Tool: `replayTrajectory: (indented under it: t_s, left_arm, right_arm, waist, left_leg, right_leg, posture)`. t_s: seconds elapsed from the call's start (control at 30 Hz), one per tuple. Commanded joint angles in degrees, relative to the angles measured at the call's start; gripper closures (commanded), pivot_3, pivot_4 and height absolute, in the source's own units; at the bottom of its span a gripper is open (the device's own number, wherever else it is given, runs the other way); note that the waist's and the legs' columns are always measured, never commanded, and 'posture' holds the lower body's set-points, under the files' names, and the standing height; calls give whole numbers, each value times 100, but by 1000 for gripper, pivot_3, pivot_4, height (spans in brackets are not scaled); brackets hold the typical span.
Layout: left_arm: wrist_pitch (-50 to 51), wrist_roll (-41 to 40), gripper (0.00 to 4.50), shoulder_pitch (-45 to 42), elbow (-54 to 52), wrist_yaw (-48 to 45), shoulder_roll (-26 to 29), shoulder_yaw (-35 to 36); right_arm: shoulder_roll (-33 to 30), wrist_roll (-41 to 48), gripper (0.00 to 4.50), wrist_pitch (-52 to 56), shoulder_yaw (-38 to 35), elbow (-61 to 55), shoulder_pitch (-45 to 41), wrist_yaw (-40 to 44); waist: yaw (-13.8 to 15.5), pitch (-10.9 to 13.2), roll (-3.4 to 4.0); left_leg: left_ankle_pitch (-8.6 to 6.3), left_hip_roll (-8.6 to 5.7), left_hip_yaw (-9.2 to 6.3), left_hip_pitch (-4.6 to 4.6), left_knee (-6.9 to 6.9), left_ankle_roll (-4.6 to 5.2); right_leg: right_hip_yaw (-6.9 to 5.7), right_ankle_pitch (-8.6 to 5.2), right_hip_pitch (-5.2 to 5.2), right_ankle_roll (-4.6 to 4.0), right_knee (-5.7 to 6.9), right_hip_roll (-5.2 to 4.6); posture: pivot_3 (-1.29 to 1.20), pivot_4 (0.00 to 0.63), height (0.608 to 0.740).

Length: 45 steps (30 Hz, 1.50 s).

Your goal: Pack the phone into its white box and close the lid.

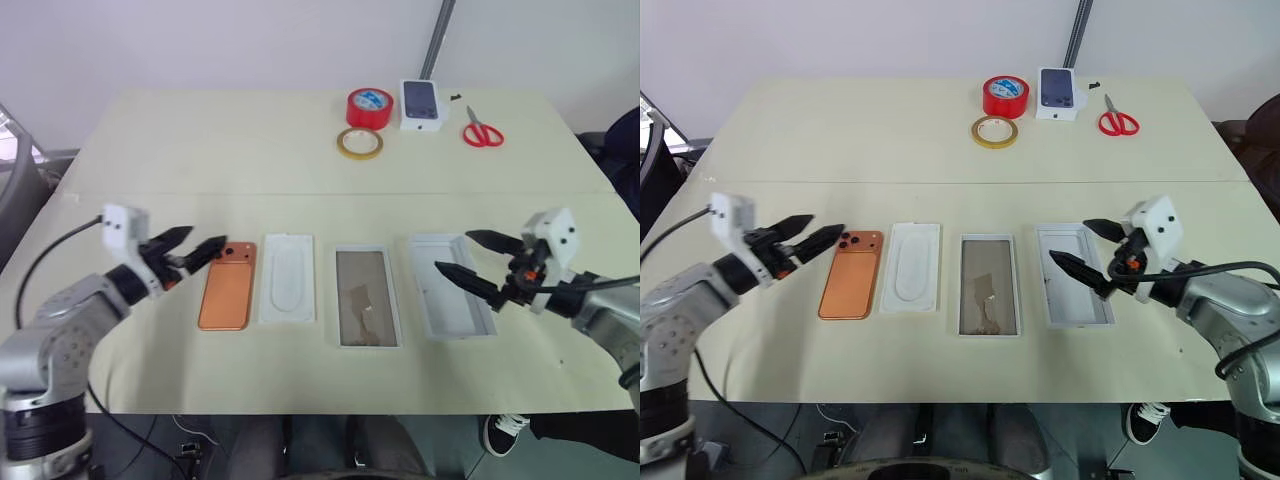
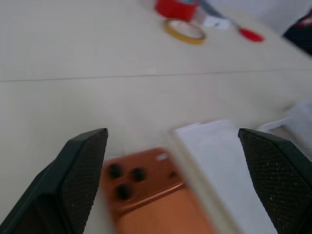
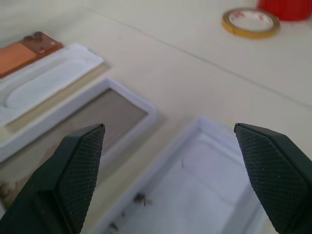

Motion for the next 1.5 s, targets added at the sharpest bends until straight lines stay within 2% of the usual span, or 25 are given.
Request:
replayTrajectory:
  t_s: [0.03,0.23,0.43,0.63,0.9,1.0,1.13,1.23,1.27,1.37,1.43,1.5]
  left_arm:
    - [597,-511,0,-227,-440,661,-293,-175]
    - [1618,-1095,0,-376,-751,1877,-605,-113]
    - [2652,-1617,0,-472,-765,2808,-643,-57]
    - [3316,-1916,0,-643,-593,3442,-950,3]
    - [3885,-2017,0,-973,-104,4044,-1708,215]
    - [4004,-1963,827,-1092,74,4201,-1950,379]
    - [4121,-1805,2737,-1163,102,4294,-2056,476]
    - [4144,-1704,4182,-1260,137,4301,-2115,567]
    - [4145,-1691,4428,-1296,146,4296,-2133,601]
    - [4114,-1723,4428,-1401,144,4280,-2218,763]
    - [4111,-1774,4500,-1476,147,4261,-2251,911]
    - [4147,-1763,4500,-1515,143,4236,-2235,962]
  right_arm:
    - [-17,-140,63,-135,279,-232,-153,-34]
    - [33,-259,63,-159,712,-270,-382,-48]
    - [-31,-288,63,-161,729,-317,-271,24]
    - [-106,-324,63,-191,710,-317,-221,131]
    - [-386,-262,63,-71,833,-677,-114,459]
    - [-633,-174,0,32,1080,-1015,-26,709]
    - [-931,-433,0,-24,1561,-1312,50,897]
    - [-1166,-890,0,39,2241,-1426,12,878]
    - [-1202,-1069,0,24,2491,-1427,-19,866]
    - [-1197,-1525,0,-100,3033,-1359,-109,826]
    - [-1141,-1828,539,-160,3408,-1267,-205,825]
    - [-1117,-2111,1310,-283,3691,-1175,-279,848]
  waist:
    - [0,0,-1]
    - [-4,0,-1]
    - [18,1,-3]
    - [12,1,-3]
    - [23,1,-3]
    - [23,0,-3]
    - [25,2,-7]
    - [30,2,-9]
    - [30,2,-9]
    - [28,2,-10]
    - [24,2,-10]
    - [21,2,-10]
  left_leg:
    - [0,0,0,-1,1,0]
    - [0,1,-2,-1,5,-1]
    - [0,0,-6,-5,21,-1]
    - [0,0,-8,-6,28,-1]
    - [1,0,-9,-7,36,-1]
    - [0,0,-11,-7,40,-1]
    - [1,-1,-13,-8,43,-1]
    - [1,-2,-14,-9,45,-2]
    - [2,-2,-14,-8,46,-3]
    - [14,-1,-14,-9,47,-25]
    - [20,-1,-14,-9,47,-36]
    - [22,-2,-14,-9,47,-40]
  right_leg:
    - [0,0,0,0,-1,1]
    - [2,0,-1,0,3,5]
    - [0,0,2,1,5,6]
    - [0,0,3,1,8,8]
    - [0,-1,5,1,9,10]
    - [-1,-1,7,2,9,11]
    - [-1,-1,8,3,9,11]
    - [-2,-1,8,3,9,11]
    - [-2,-1,8,3,9,11]
    - [-2,-1,8,3,9,11]
    - [-2,-1,7,3,9,11]
    - [-2,-1,7,3,9,11]
  posture:
    - [0,150,740]
    - [0,150,740]
    - [0,150,740]
    - [0,150,740]
    - [0,150,740]
    - [0,150,740]
    - [0,150,740]
    - [0,150,740]
    - [0,150,740]
    - [0,150,740]
    - [0,150,740]
    - [0,150,740]
